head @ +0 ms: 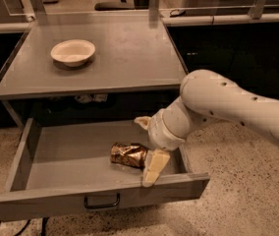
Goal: Pick orange can from top drawer and place on counter
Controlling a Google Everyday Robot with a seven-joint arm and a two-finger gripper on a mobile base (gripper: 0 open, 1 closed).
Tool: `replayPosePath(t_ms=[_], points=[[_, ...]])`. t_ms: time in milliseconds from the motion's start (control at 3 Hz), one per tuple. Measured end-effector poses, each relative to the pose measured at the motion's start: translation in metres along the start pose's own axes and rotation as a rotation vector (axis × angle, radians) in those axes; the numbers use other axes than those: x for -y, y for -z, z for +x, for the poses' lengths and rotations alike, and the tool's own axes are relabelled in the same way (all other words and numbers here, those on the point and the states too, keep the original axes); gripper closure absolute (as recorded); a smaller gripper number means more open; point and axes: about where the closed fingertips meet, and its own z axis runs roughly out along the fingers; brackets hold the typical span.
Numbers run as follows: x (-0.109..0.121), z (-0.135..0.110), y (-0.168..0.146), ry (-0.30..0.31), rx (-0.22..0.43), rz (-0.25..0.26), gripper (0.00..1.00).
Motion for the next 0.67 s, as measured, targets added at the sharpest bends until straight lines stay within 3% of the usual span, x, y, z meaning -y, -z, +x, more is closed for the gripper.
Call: replayPosePath(t_ms=[333, 667], points=[[0.017, -0.023, -0.026, -0.01, 0.014, 0.077, 0.0], [0.033, -0.027, -0.024, -0.063, 0.034, 0.14, 0.0]])
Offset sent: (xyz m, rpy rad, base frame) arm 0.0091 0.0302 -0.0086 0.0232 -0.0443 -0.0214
